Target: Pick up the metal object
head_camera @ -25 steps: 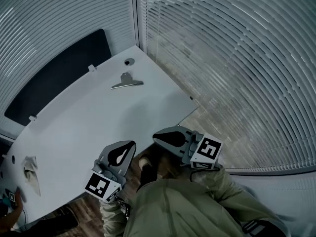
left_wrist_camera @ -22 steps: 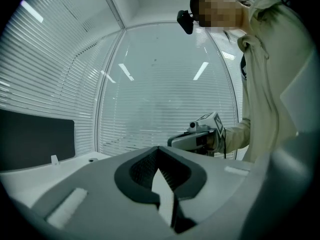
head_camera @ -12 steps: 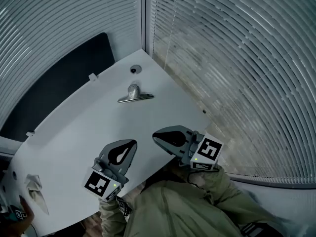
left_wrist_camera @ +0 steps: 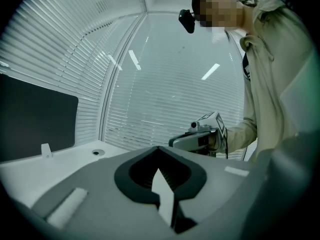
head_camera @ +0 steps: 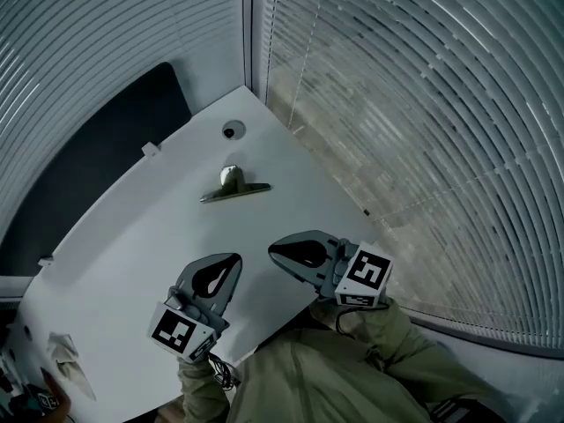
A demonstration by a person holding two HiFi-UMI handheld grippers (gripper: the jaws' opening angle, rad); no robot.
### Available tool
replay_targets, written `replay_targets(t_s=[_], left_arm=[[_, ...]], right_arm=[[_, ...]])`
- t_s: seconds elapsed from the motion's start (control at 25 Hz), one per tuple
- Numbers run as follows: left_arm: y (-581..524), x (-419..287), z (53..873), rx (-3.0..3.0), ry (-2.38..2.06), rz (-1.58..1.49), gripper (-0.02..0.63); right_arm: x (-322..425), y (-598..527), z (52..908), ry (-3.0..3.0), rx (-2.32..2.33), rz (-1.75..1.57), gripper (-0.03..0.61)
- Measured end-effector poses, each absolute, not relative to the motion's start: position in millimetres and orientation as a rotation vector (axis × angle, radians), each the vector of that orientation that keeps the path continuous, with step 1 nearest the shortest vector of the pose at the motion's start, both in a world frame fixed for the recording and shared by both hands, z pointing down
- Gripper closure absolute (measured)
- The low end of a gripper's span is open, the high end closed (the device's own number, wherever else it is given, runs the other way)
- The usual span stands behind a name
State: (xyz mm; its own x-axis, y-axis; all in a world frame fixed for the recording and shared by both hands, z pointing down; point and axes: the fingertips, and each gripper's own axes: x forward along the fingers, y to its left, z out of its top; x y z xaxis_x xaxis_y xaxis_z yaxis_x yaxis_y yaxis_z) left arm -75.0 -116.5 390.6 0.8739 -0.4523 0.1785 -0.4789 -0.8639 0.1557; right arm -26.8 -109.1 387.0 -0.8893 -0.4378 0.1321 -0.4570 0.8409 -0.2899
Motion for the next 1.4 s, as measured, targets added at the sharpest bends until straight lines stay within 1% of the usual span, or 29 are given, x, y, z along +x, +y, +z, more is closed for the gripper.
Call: replay_targets(t_s=[0.24,0.44,0.68,0.92,1.0,1.4], left_arm=[[-165.6,-70.2,401.9,2.811,-0.758,0.207,0.607],[-202.8,-68.3,430.0,2.777,-0.764,0.251,0.606],[-248.2,-66.5,473.3,2.699,-0.77,0.345,0.521],[-287.6,-67.4,523.1,2.558,-0.844,0.438,0.386],[-301.7,-67.0,533.2,2.525,-0.887,0.485,0.352],[-322.1,-48.5,543.4,2.557,-0.871,0.643,0.347]], right_arm=[[-22.7,-151.7,398.3,-2.939,0.686,0.508,0.574],[-27.2,-163.8,418.6,-2.926,0.656,0.58,0.574],[-35.7,-192.2,450.2,-2.898,0.589,0.624,0.574],[-47.9,-211.9,486.8,-2.83,0.526,0.657,0.574],[-51.4,-219.5,494.0,-2.803,0.515,0.649,0.574],[-52.4,-233.1,512.8,-2.75,0.522,0.695,0.574]])
